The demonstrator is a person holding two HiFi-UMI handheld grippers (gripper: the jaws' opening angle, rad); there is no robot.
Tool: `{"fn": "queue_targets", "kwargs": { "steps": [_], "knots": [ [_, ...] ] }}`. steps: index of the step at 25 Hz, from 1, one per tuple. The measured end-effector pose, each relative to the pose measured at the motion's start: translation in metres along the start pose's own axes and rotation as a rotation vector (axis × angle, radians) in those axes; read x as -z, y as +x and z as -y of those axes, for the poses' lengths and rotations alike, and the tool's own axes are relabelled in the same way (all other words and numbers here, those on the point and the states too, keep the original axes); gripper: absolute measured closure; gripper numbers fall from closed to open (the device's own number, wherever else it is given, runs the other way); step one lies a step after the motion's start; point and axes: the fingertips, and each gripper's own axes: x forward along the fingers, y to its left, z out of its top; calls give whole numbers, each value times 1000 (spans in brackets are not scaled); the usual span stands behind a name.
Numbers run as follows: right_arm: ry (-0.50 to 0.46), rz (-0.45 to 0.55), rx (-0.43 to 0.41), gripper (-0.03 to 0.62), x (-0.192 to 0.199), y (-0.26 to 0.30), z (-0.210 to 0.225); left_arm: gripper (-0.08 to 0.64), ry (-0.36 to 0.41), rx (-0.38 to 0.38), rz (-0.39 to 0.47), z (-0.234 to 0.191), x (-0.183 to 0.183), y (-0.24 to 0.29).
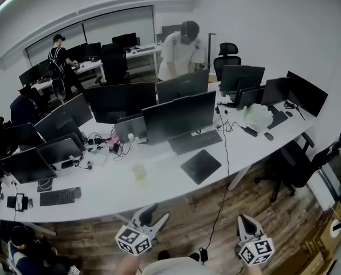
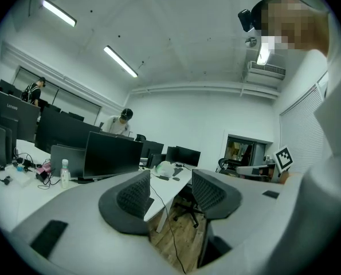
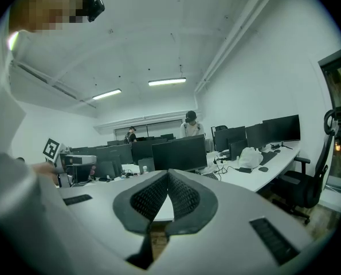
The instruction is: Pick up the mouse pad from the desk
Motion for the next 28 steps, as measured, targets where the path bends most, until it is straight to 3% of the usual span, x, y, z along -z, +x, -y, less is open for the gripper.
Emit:
{"fn": "queue_targets", "kwargs": {
  "steps": [11,28],
  "knots": [
    [9,-9,-33,581,9,-3,23,206,-9,-16,16,19,6,9],
    [7,-38,-68,581,15,0,47,199,-19,-67,2,28,18,23]
  ]
}}
